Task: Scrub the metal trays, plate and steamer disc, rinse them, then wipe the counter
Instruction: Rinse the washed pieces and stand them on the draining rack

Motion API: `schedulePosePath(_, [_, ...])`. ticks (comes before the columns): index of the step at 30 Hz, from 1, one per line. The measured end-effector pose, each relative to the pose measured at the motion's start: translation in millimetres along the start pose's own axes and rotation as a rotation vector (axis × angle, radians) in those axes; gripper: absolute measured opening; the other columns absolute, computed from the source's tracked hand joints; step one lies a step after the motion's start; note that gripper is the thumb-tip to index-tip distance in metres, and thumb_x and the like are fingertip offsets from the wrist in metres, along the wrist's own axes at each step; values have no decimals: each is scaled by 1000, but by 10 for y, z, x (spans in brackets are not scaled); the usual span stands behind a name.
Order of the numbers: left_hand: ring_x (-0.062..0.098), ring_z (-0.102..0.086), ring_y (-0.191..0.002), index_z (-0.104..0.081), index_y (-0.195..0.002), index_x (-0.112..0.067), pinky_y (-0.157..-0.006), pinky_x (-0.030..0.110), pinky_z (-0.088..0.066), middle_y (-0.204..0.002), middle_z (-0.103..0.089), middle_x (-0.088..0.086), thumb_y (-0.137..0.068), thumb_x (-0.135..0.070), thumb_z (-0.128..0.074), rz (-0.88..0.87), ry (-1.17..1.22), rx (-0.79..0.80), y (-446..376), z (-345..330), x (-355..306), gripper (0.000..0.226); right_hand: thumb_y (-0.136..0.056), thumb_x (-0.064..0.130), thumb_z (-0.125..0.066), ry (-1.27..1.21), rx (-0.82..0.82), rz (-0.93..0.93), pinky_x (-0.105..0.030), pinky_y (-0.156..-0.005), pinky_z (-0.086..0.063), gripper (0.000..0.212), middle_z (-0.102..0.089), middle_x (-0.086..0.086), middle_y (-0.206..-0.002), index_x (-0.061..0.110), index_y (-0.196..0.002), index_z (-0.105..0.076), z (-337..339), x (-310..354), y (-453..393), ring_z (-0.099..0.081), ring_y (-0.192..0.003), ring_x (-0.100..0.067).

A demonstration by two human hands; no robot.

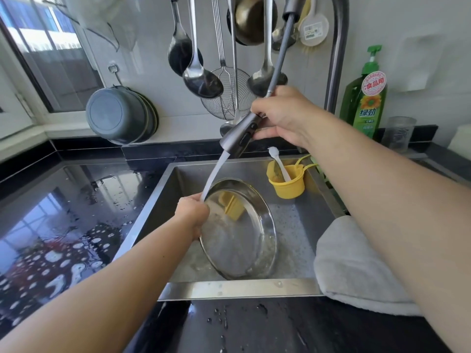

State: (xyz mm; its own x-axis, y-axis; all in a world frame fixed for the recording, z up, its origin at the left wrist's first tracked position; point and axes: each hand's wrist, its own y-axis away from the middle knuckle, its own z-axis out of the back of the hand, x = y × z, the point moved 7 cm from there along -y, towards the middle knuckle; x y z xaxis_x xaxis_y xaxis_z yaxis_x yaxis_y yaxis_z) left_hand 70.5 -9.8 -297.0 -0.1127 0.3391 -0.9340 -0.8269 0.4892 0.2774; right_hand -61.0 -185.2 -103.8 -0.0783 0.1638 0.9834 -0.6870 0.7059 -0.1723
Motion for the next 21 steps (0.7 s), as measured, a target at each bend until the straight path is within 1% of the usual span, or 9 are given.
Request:
schedulePosePath(1, [24,-66,-73,-74,-118,-14,-67,39,-62,-86,-67,7,-96,14,-40,9,-10,-4,22,5,1,49,-89,-3,-60,5,-30,-1,-45,-62,-63,28,-61,-17,-105,0,-116,-55,-5,-17,-32,-73,-95,-33])
schedulePosePath(3, [23,-66,-79,-73,-126,-21,-59,35,-60,-98,-67,6,-99,10,-43,9,-23,2,45,21,-8,51,-87,-2,-62,26,-88,4,-46,-61,-63,32,-61,-20,-111,-1,-118,-56,2,-44,-81,-72,-96,-34])
schedulePosePath(5, [29,-70,-90,-71,-131,-28,-61,38,-63,-115,-68,8,-98,8,-44,0,-42,5,34,44,-24,55,-85,1,-65,57,-133,17,-45,-60,-63,34,-62,-18,-113,1,-119,-57,21,-61,-106,-71,-94,-31])
schedulePosePath(6, [31,-72,-91,-72,-130,-28,-63,40,-64,-116,-70,9,-98,9,-45,-7,-43,6,25,54,-37,56,-84,2,-66,71,-154,24,-44,-61,-63,35,-62,-17,-113,3,-118,-58,40,-72,-115,-71,-93,-30])
schedulePosePath(11, [25,-72,-68,-74,-123,-24,-54,37,-63,-89,-72,5,-97,13,-43,-17,-31,37,86,69,-119,55,-84,7,-68,150,-232,69,-43,-64,-65,31,-63,-13,-111,11,-113,-57,156,-121,-129,-71,-93,-30])
schedulePosePath(15, [18,-71,-60,-74,-119,-26,-47,28,-58,-81,-72,2,-98,14,-42,-43,-77,34,68,90,-158,55,-84,10,-69,296,-277,102,-42,-68,-65,34,-64,-10,-108,14,-116,-57,254,-105,-130,-70,-95,-29])
schedulePosePath(16, [17,-71,-60,-74,-118,-25,-49,29,-58,-81,-72,2,-98,14,-42,-52,-79,30,56,93,-173,54,-85,11,-69,354,-291,112,-42,-71,-65,33,-64,-9,-108,14,-116,-56,287,-88,-119,-69,-96,-28])
schedulePosePath(18, [20,-73,-70,-74,-121,-22,-58,32,-62,-85,-73,2,-100,12,-44,-68,-69,23,36,110,-197,50,-86,13,-70,459,-306,124,-45,-78,-63,30,-61,-7,-105,16,-111,-54,351,-60,-91,-67,-97,-28])
schedulePosePath(21, [26,-77,-85,-71,-130,-26,-73,43,-66,-100,-76,4,-101,8,-45,-69,-31,-4,-32,151,-194,51,-86,14,-71,576,-316,122,-47,-83,-61,29,-59,-9,-106,15,-108,-52,462,-42,-31,-64,-99,-30])
